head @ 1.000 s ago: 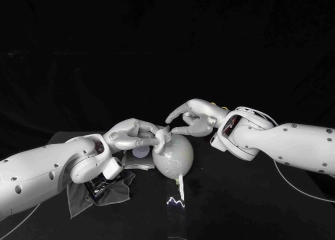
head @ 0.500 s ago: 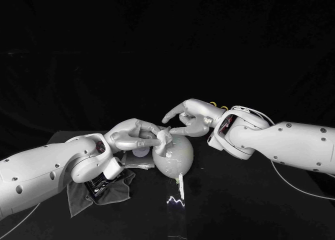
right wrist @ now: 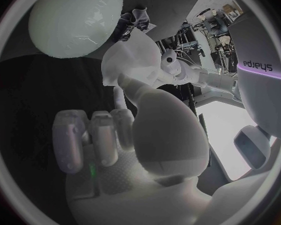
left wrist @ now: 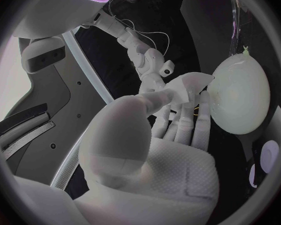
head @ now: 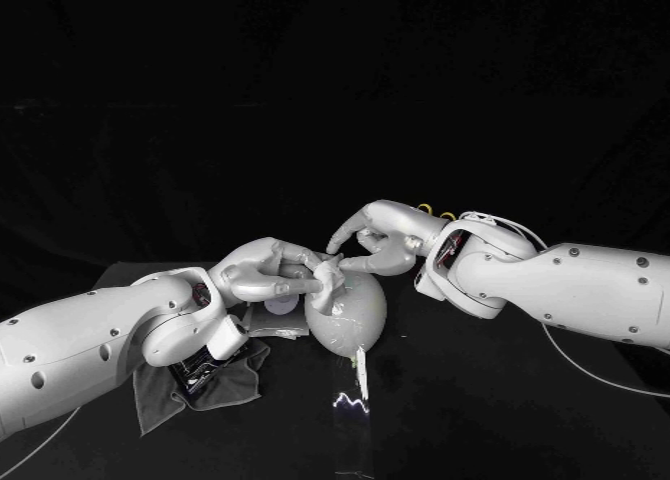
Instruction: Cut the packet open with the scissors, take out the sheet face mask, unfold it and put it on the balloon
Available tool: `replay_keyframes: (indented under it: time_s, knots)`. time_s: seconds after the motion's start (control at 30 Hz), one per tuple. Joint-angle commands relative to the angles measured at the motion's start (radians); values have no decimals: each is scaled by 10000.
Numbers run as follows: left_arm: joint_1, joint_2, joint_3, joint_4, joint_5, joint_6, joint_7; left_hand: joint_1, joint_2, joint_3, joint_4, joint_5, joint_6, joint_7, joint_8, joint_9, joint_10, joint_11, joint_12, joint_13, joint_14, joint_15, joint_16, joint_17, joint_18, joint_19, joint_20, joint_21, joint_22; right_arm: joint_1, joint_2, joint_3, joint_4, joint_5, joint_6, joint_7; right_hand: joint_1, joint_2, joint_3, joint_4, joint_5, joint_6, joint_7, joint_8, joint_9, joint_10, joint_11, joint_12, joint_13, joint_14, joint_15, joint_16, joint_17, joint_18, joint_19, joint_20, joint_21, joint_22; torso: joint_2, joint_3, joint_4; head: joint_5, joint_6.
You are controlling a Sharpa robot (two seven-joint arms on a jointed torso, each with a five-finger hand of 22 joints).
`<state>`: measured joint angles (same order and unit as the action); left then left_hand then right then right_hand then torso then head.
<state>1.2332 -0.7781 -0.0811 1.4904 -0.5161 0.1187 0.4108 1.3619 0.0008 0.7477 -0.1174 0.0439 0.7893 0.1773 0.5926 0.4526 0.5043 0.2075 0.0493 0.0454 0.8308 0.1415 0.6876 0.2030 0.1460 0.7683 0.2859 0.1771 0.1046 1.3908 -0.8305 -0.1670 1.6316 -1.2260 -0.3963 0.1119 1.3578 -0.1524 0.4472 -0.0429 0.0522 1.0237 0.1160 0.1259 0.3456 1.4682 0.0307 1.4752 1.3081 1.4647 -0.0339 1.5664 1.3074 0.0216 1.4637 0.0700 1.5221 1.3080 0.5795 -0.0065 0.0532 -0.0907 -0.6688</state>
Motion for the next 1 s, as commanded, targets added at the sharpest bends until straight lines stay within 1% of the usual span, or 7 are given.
replay_keyframes:
  time_s: [0.03, 0.33, 0.4, 0.53, 0.73, 0.93, 1.0]
  knots:
    - [17, 29, 16, 41, 25, 58, 100, 19, 56, -35, -21, 36, 32, 24, 43, 651, 12, 82, -33, 10, -9, 75, 49, -14, 126, 20, -3, 43, 13, 1, 35, 6, -28, -260, -12, -191, -28, 178, 82, 32, -39, 140, 13, 80, 24, 390, 76, 68, 1946, 1061, 77, 44, 2634, -113, 832, 73, 72, 2490, 1, -3, 4, -21, -14]
    - [18, 26, 16, 57, 28, 69, 100, 19, 56, -35, -21, 36, 32, 24, 43, 651, 12, 82, -33, 10, -9, 75, 49, -14, 126, 20, -3, 43, 13, 1, 72, 6, -136, -262, -138, -339, -53, 260, 107, 55, -40, 252, -1, 133, 44, 400, 68, 80, 1956, 1061, 77, 44, 2634, -121, 853, 88, 109, 2502, -2, -6, 5, -34, -20]
    - [18, 23, 16, 68, 28, 72, 99, 19, 56, -35, -21, 36, 32, 24, 43, 651, 12, 82, -33, 10, -9, 75, 49, -14, 126, 20, -3, 43, 13, 1, 88, 6, -176, -268, -103, -387, -81, 229, 84, 59, -41, 240, 9, 126, 41, 389, 74, 66, 1945, 1061, 79, 44, 2634, -118, 848, 91, 99, 2499, 0, -4, 10, -42, -21]
    - [18, 18, 16, 81, 28, 68, 100, 24, 57, -38, -27, 37, 29, 23, 48, 652, 34, 89, -31, 12, -7, 78, 52, -15, 128, 25, -4, 49, 16, 1, 105, 6, -210, -295, -3, -457, -146, 76, 2, 32, -40, 93, 51, 37, 3, 361, 107, 29, 1920, 1061, 102, 44, 2634, -106, 819, 113, 52, 2482, -2, -3, 6, -37, -14]
    - [18, 12, 16, 79, 29, 53, 102, 24, 57, -38, -27, 37, 29, 23, 48, 652, 34, 89, -31, 12, -7, 78, 52, -15, 128, 25, -4, 49, 16, 1, 93, 5, -207, -313, 116, -510, -189, 52, -31, 45, -40, 115, 64, 44, 6, 364, 122, 35, 1926, 1061, 116, 44, 2634, -111, 829, 126, 70, 2488, 1, -2, -3, -53, -14]
    - [18, 11, 15, 81, 29, 47, 103, 27, 58, -39, -30, 37, 28, 23, 50, 653, 37, 91, -31, 12, -6, 80, 53, -15, 129, 27, -4, 53, 18, 1, 91, 5, -218, -312, 178, -530, -246, 117, -49, 100, -40, 233, 49, 108, 30, 370, 121, 44, 1934, 1061, 126, 44, 2634, -110, 828, 143, 69, 2488, -1, 3, -1, -66, -18]
    - [18, 12, 15, 81, 29, 48, 102, 27, 58, -39, -30, 37, 28, 23, 50, 653, 37, 91, -31, 12, -6, 80, 53, -15, 129, 27, -4, 53, 18, 1, 96, 5, -225, -307, 167, -522, -245, 212, -31, 130, -40, 380, 13, 194, 65, 399, 95, 83, 1965, 1061, 112, 44, 2634, -114, 838, 145, 88, 2494, -2, 1, -2, -72, -22]
